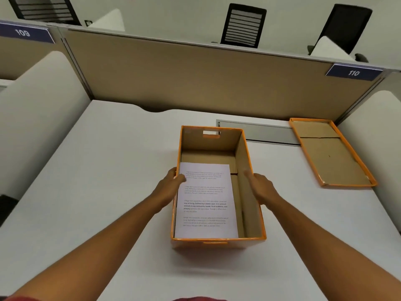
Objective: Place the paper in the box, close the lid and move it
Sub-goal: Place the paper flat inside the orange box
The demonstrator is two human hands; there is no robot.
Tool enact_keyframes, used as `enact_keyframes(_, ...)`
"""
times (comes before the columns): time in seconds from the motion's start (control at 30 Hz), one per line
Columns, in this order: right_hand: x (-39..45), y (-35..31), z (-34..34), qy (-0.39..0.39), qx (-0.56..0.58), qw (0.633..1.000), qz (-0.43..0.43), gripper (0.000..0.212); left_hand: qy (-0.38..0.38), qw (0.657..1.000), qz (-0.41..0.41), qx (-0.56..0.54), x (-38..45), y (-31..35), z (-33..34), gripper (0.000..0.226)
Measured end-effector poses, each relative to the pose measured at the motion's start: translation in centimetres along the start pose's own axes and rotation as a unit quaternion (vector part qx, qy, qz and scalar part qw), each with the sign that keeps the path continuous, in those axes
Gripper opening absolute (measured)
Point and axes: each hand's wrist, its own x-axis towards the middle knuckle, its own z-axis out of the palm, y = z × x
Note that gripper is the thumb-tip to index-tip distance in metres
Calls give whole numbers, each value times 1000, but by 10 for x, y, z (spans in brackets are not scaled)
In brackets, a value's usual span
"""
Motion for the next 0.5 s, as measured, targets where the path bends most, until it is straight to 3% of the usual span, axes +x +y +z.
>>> enact_keyframes(0.13, -2, -20, -4, 3, 105, 994, 22, 78, 43, 997, -19, -53, 14, 25, 0, 70)
enact_keyframes(0.3, -14, -22, 10, 5, 190, 978, 82, 80, 44, 997, 15, -61, 16, 23, 7, 61)
enact_keyframes(0.5, -38, 14, 37, 26, 184, 977, 102, 75, 46, 998, 4, -49, 0, -18, 18, 59)
